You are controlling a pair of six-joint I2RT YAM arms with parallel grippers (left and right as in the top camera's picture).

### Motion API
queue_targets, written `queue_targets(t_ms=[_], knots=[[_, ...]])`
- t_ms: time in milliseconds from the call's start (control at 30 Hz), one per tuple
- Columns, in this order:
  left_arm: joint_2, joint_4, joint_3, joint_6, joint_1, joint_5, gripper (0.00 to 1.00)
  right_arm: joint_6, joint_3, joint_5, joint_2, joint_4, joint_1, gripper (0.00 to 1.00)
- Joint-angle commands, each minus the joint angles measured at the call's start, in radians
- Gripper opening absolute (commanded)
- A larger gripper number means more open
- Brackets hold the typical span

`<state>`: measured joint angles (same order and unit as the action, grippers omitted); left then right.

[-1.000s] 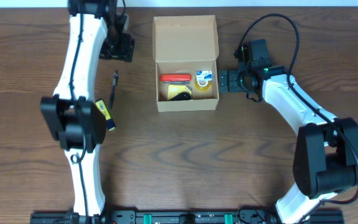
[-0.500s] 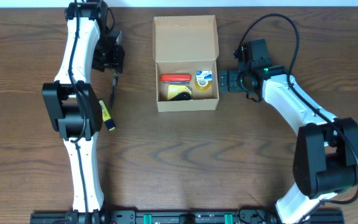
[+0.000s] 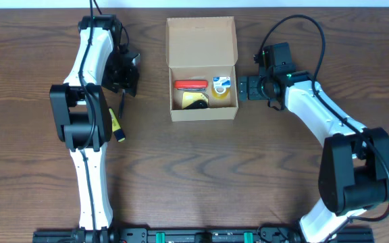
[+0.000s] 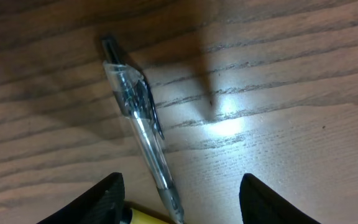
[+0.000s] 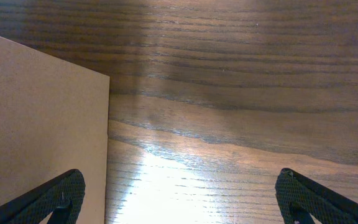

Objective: Pack container
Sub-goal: 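Move the left gripper left over the clear pen, then close the left gripper on the clear pen's end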

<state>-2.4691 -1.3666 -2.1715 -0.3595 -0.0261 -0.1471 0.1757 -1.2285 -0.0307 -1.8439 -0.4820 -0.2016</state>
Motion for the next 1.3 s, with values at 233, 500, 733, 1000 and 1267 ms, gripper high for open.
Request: queue_targets(t_ms=[233,500,733,1000,1267], knots=[[-0.013,0.108,0.046,-0.037,0.007,0.001,0.61,0.010,-0.001,-0.003,0.000,-0.001,0.005,0.99],[-0.013,0.157,0.059,-0.037,0.007,0.002,0.61,0.010,-0.001,-0.003,0.000,-0.001,0.005,0.99],[-0.013,0.190,0.090,-0.037,0.007,0.002,0.60,0.010,-0.001,-0.003,0.000,-0.001,0.005,0.99],[-0.013,0.194,0.135,-0.024,0.007,0.006,0.45,0.010,-0.001,-0.003,0.000,-0.001,0.005,0.99],[-0.013,0.194,0.135,0.012,0.007,0.051,0.15,0.010,-0.001,-0.003,0.000,-0.001,0.005,0.99]])
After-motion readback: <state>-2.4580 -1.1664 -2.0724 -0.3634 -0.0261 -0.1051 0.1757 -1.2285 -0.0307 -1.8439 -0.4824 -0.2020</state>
